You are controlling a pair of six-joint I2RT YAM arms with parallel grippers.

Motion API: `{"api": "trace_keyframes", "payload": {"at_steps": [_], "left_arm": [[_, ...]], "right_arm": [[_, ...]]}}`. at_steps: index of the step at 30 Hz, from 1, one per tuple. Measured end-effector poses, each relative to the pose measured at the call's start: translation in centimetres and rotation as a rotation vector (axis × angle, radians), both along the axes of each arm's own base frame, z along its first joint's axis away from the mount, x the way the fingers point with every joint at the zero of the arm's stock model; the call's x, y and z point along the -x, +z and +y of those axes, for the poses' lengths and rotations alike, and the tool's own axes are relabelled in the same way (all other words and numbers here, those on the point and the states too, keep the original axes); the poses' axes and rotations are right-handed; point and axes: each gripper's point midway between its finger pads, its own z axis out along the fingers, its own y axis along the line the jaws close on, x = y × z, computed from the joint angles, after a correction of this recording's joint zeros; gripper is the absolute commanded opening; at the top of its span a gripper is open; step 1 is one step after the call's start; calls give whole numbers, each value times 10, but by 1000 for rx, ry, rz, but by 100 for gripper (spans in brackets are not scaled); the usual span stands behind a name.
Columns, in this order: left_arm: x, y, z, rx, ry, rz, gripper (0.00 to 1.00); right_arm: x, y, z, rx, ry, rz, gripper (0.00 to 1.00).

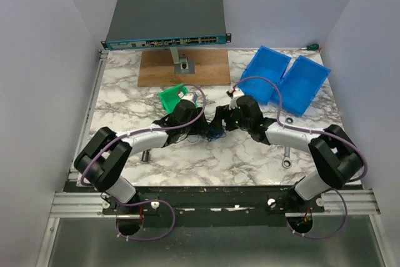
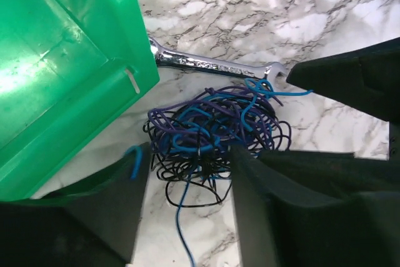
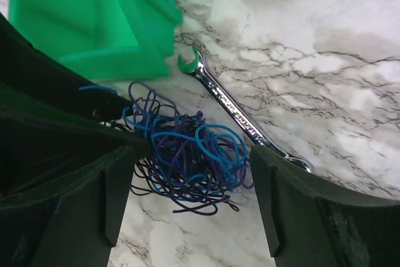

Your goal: Untangle the cables

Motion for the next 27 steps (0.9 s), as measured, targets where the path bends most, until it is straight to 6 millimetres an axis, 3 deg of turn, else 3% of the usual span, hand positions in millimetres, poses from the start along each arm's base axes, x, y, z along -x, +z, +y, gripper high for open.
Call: {"api": "trace_keyframes", "payload": {"at_steps": [4, 5, 8, 11, 16, 18, 22, 27], "left_arm": [[-6, -14, -4, -21, 7, 28, 4], [-6, -15, -4, -23, 7, 30, 0], [-8, -13, -5, -13, 10, 21, 0], [-7, -12, -4, 0, 15, 6, 0], [5, -6, 5, 44, 30, -18, 0], [10, 0, 8, 77, 39, -34, 0], [16, 7, 13, 141, 62, -54, 0], [31, 4, 23, 164, 72, -46, 0]], "right_arm": [[5, -24, 5, 18, 45, 49, 66], [6, -29, 5, 26, 49, 57, 59], [8, -41, 5, 43, 57, 82, 19], [7, -42, 4, 44, 47, 82, 1], [-7, -40, -4, 64, -70, 73, 1], [-21, -33, -6, 70, -138, 60, 1], [-67, -18, -10, 78, -283, 15, 1], [-132, -14, -22, 138, -462, -52, 1]]}}
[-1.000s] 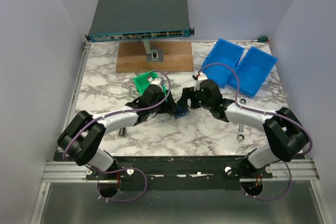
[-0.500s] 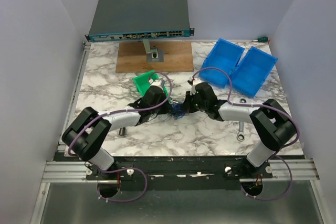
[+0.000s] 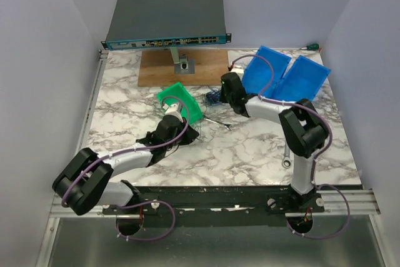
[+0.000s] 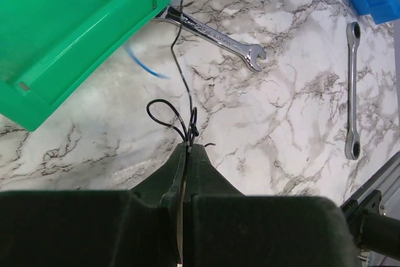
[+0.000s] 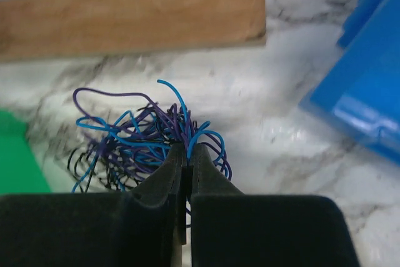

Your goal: Untangle the cables

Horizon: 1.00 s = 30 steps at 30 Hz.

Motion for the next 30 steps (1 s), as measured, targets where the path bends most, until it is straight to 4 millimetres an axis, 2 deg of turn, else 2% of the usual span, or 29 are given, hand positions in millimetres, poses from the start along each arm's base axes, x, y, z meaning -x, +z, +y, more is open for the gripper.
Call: {"api": "trace_keyframes", "payload": {"at_steps": [2, 4, 8, 9, 10, 11, 13, 15, 17, 19, 23, 26, 30], "left_arm": [[2, 2, 1, 5, -1, -5, 0], [2, 8, 1, 17, -2, -18, 0], [7, 19, 2, 36, -8, -44, 0], [8, 21, 3, 38, -10, -47, 4], [9, 23, 4, 33, -10, -50, 17], [9, 24, 4, 29, -8, -50, 34], [7, 23, 5, 1, -7, -39, 56], [-1, 28, 2, -28, -8, -39, 70], [-11, 40, -5, -36, -11, -56, 79], [-21, 54, -11, -36, -17, -86, 85], [-34, 75, -20, -27, -26, -133, 87], [-39, 78, -25, -15, -41, -131, 87], [-40, 66, -29, 3, -64, -85, 86]], "right_arm": [[-23, -2, -2, 31, -54, -17, 1], [-38, -6, -2, 60, -90, -28, 1], [-46, -14, -6, 112, -116, -19, 1], [-44, -16, -6, 118, -112, -11, 1], [-42, -15, -6, 117, -106, -8, 1], [-38, -14, -5, 109, -89, -4, 1], [-18, -12, -11, 101, -53, 17, 1], [13, -5, -17, 81, 9, 43, 1], [33, 9, -19, 52, 65, 51, 1], [51, 25, -16, 14, 126, 52, 1], [83, 45, -9, -65, 238, 60, 1], [105, 45, -7, -99, 305, 96, 1], [124, 36, -2, -131, 370, 153, 1]]}}
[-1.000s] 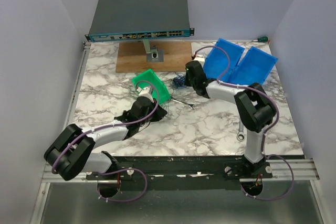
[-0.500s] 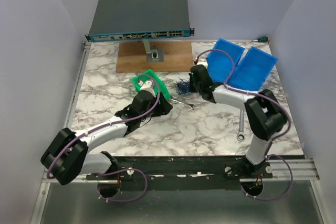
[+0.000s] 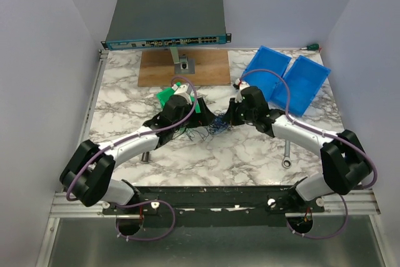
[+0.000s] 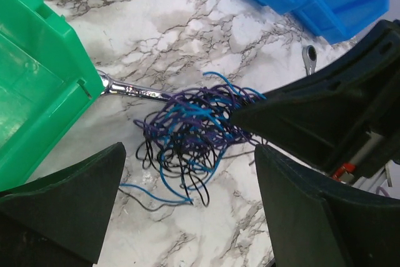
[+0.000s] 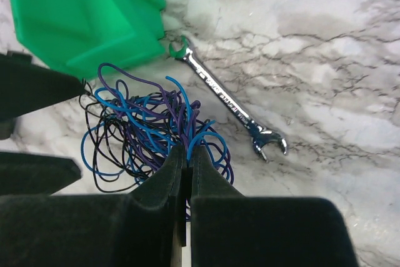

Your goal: Untangle the cables

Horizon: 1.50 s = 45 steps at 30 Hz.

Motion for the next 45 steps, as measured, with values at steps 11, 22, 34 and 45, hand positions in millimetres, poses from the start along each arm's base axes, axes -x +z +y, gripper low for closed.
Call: {"api": "trace_keyframes", "payload": {"at_steps": [11, 22, 34, 45], "left_arm": [[0, -24, -8, 73, -37, 92, 40], [3, -36, 5, 116, -20, 79, 0], [-11, -44, 19, 83, 72, 19, 0], [-48, -48, 21, -10, 160, -48, 0]], "right_arm": [[20, 23, 14, -120, 71, 28, 1], [-24, -21, 5, -12, -118, 26, 1], [-102, -56, 40, 99, -235, -38, 1], [-186, -79, 63, 291, -435, -141, 1]]}}
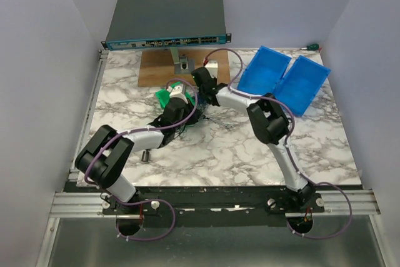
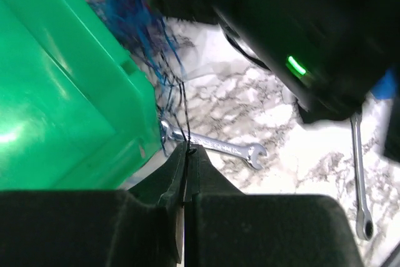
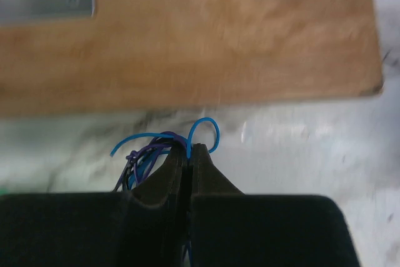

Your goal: Untangle the cables

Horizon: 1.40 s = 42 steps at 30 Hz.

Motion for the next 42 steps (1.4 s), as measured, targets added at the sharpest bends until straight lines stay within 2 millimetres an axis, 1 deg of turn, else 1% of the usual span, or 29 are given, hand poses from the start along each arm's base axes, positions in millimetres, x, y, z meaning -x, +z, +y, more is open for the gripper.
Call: {"api": "trace_keyframes", "payload": {"at_steps": [3, 4, 8, 12, 16, 21, 25, 27, 32, 36, 38, 42], "left_arm": [[4, 0, -6, -15, -26, 3, 0], [5, 0, -11, -17, -39, 2, 0], [3, 1, -20, -20, -59, 0, 0], [2, -4, -18, -22, -52, 12, 0], [0, -5, -14, -21, -36, 18, 0], [1, -14, -6, -29, -8, 42, 0], [3, -16, -7, -33, -17, 43, 0], [5, -13, -11, -32, -36, 36, 0], [8, -7, -16, -28, -65, 18, 0], [12, 5, -17, -20, -81, 3, 0], [17, 18, -16, -8, -93, -16, 0], [28, 34, -10, 1, -104, -35, 0]], "right_arm": [[-33, 1, -2, 67, -96, -65, 1], [-35, 1, -3, 103, -105, -59, 1], [-34, 2, -1, 252, -130, -61, 1], [-34, 2, -1, 365, -135, -58, 1], [-35, 2, -2, 425, -118, -56, 1], [-38, 3, -3, 525, -117, -79, 1], [-36, 3, -5, 494, -131, -89, 1], [-34, 3, -16, 471, -152, -95, 1], [-25, 5, -56, 420, -185, -63, 1], [-6, 11, -79, 361, -174, -30, 1], [7, 19, -85, 320, -162, -26, 1], [32, 43, -89, 226, -133, -38, 1]]}}
